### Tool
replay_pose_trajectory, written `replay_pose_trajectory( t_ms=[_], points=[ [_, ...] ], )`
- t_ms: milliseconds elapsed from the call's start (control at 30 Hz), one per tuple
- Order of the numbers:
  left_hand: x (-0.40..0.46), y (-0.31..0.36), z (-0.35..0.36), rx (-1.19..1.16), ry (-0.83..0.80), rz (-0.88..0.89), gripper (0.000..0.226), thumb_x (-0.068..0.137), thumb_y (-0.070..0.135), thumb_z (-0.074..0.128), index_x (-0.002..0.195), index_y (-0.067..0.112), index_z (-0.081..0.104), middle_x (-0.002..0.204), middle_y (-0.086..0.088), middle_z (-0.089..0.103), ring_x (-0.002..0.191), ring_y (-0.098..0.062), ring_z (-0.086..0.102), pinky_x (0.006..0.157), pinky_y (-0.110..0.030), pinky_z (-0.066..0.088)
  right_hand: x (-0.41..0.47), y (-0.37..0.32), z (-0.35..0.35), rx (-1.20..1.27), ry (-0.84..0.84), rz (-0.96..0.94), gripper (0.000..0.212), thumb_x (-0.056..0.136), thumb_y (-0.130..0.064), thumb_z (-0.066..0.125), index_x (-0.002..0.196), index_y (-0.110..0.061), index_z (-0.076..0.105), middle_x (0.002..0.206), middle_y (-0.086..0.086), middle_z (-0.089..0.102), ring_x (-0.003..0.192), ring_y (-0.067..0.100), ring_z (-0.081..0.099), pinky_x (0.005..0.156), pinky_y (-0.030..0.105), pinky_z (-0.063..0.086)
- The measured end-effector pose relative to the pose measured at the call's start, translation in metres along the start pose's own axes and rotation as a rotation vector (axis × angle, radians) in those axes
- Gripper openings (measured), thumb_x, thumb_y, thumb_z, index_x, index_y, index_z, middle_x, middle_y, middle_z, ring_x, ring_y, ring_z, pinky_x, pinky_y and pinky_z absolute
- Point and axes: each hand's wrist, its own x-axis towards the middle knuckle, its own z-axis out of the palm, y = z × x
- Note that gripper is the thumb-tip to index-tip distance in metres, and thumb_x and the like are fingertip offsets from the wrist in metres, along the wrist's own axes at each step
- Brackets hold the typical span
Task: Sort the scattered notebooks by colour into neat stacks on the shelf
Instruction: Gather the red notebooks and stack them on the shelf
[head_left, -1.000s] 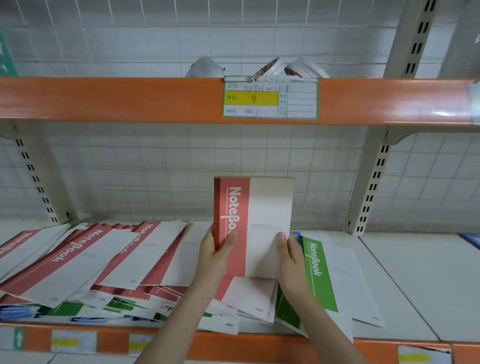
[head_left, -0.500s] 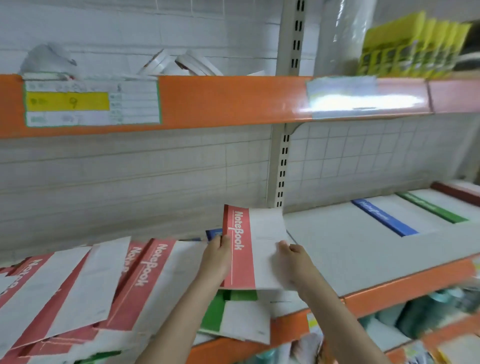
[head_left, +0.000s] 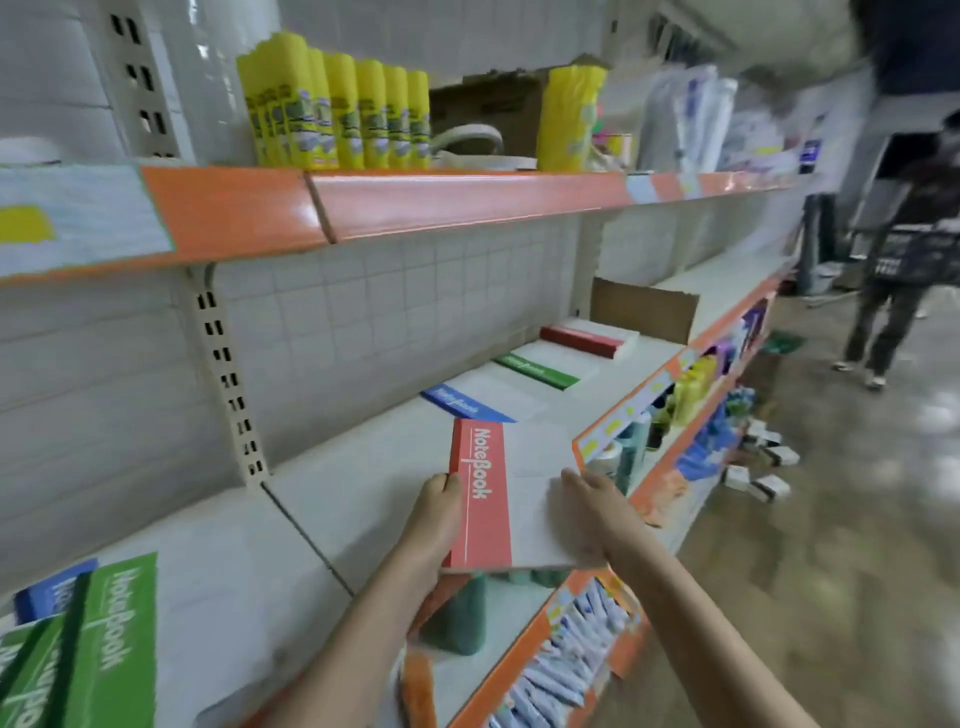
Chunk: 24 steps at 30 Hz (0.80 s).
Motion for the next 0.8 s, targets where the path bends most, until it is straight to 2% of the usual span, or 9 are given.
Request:
replay_pose_trajectory(
  t_ms=[133,167,233,300,400,500,600,700,800],
  points=[
    [0.012,0.015,0.08,0.013,-0.106,0.033,0.036,0.101,0.025,0.035,0.108,0.0,0.06,0.103,-0.02,0.069,0.094,-0.035,0.067,0.081,-0.037,0.053,0.006,0.03,-0.067,0.04,0.191,0.063,0.024,0.098,-0.017,0.039,0.075,-0.012,0.046,0.075,0.003,0.047,0.086,0.022,0.045,0.079,0.033,0.039],
    [0.014,0.018,0.099,0.016,-0.127,0.046,0.035,0.101,0.023,0.034,0.108,0.0,0.06,0.104,-0.02,0.068,0.095,-0.035,0.066,0.084,-0.039,0.052,0.007,0.039,-0.083,0.047,0.223,0.061,0.022,0.098,-0.016,0.039,0.077,-0.012,0.046,0.08,0.003,0.047,0.09,0.02,0.044,0.085,0.034,0.04],
    [0.016,0.022,0.133,0.031,-0.172,0.064,0.034,0.102,0.023,0.035,0.107,0.003,0.062,0.104,-0.018,0.068,0.095,-0.034,0.066,0.086,-0.04,0.052,0.008,0.053,-0.113,0.019,0.253,0.053,0.017,0.098,-0.016,0.037,0.098,-0.005,0.051,0.102,0.007,0.042,0.1,0.016,0.038,0.096,0.031,0.035],
    [0.018,0.024,0.165,0.012,-0.233,0.059,0.034,0.102,0.024,0.037,0.107,0.001,0.061,0.103,-0.02,0.066,0.094,-0.035,0.065,0.082,-0.039,0.05,0.009,0.068,-0.141,0.01,0.278,0.063,0.023,0.098,-0.019,0.035,0.112,-0.009,0.05,0.108,0.012,0.047,0.099,0.015,0.039,0.09,0.03,0.036],
    [0.021,0.026,0.206,-0.005,-0.277,0.071,0.034,0.101,0.025,0.039,0.11,-0.002,0.059,0.108,-0.022,0.065,0.101,-0.034,0.062,0.082,-0.034,0.047,0.014,0.087,-0.175,-0.023,0.319,0.078,0.022,0.099,-0.021,0.033,0.081,-0.019,0.046,0.096,0.009,0.046,0.09,0.017,0.042,0.078,0.027,0.032],
    [0.026,0.025,0.239,0.027,-0.31,0.064,0.035,0.101,0.031,0.039,0.103,0.004,0.061,0.105,-0.017,0.068,0.097,-0.031,0.064,0.076,-0.031,0.048,0.02,0.103,-0.2,-0.033,0.349,0.117,0.026,0.1,-0.022,0.032,0.08,-0.014,0.046,0.094,0.008,0.049,0.088,0.02,0.046,0.076,0.027,0.034],
    [0.036,0.023,0.264,0.058,-0.326,0.019,0.04,0.099,0.037,0.04,0.112,0.003,0.058,0.106,-0.016,0.068,0.09,-0.028,0.065,0.066,-0.027,0.047,0.029,0.117,-0.219,-0.027,0.362,0.148,0.027,0.1,-0.024,0.031,0.079,-0.014,0.044,0.088,0.004,0.049,0.08,0.02,0.046,0.064,0.027,0.034],
    [0.052,0.023,0.283,0.084,-0.345,0.027,0.041,0.098,0.04,0.042,0.113,0.005,0.058,0.103,-0.015,0.069,0.092,-0.028,0.067,0.081,-0.037,0.054,0.044,0.126,-0.232,-0.02,0.37,0.171,0.024,0.1,-0.025,0.03,0.086,-0.012,0.045,0.085,0.002,0.047,0.078,0.019,0.045,0.062,0.027,0.033],
    [0.071,0.026,0.303,0.108,-0.363,0.035,0.041,0.098,0.044,0.04,0.112,0.01,0.06,0.104,-0.012,0.069,0.095,-0.028,0.067,0.092,-0.046,0.052,0.065,0.134,-0.245,-0.007,0.369,0.174,0.024,0.1,-0.025,0.029,0.088,-0.012,0.044,0.088,0.004,0.047,0.078,0.02,0.044,0.062,0.025,0.033]
  ],
)
